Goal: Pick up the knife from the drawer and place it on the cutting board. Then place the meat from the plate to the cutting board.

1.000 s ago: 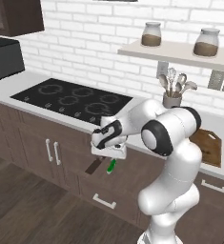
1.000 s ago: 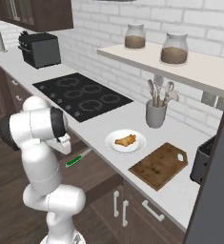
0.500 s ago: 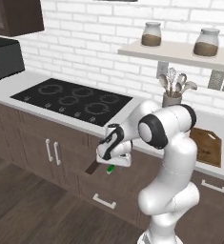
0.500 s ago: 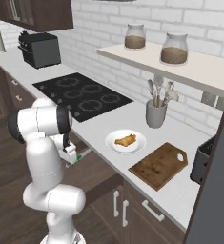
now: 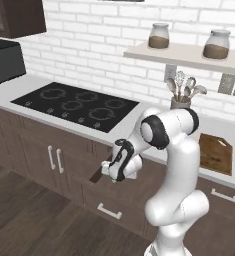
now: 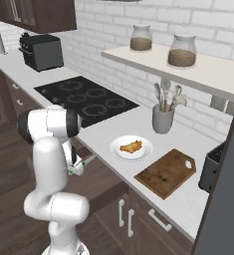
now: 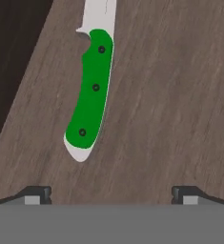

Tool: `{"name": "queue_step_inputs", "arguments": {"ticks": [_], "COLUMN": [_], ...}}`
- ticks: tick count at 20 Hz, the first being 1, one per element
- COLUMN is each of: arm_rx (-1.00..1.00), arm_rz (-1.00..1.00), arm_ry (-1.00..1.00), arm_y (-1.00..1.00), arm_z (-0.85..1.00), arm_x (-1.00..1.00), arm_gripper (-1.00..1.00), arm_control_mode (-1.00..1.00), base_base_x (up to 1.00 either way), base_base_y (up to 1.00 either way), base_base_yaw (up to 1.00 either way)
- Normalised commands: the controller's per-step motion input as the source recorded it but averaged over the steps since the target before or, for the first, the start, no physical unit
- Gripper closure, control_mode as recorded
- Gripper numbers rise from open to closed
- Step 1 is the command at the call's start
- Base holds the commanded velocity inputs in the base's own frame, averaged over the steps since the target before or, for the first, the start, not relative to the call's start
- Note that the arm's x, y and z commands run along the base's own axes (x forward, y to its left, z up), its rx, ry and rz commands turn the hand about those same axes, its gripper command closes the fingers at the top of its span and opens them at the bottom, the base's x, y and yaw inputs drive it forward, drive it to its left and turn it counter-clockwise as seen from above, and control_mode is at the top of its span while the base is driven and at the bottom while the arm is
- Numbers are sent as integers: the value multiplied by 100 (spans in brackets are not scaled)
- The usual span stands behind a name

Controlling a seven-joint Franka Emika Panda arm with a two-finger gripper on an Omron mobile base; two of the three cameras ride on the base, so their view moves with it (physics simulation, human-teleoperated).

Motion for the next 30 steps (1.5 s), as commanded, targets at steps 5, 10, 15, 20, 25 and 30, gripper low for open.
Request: {"name": "queue_step_inputs", "arguments": {"ticks": [5, 10, 15, 20, 25, 30], "arm_rx": [0, 0, 0, 0, 0, 0], "arm_rz": [12, 4, 0, 0, 3, 1], "arm_ry": [-3, 11, 9, -5, -11, 1], "arm_y": [0, 0, -4, 0, 0, 0], "arm_z": [-16, -33, -17, 6, 2, -6], "arm_x": [33, 23, 14, 11, 20, 29], "arm_gripper": [-100, -100, -100, -100, -100, -100], "arm_control_mode": [-100, -100, -100, -100, -100, -100], "base_base_x": [0, 0, 0, 0, 0, 0], "base_base_y": [0, 0, 0, 0, 0, 0], "base_base_yaw": [0, 0, 0, 0, 0, 0]}}
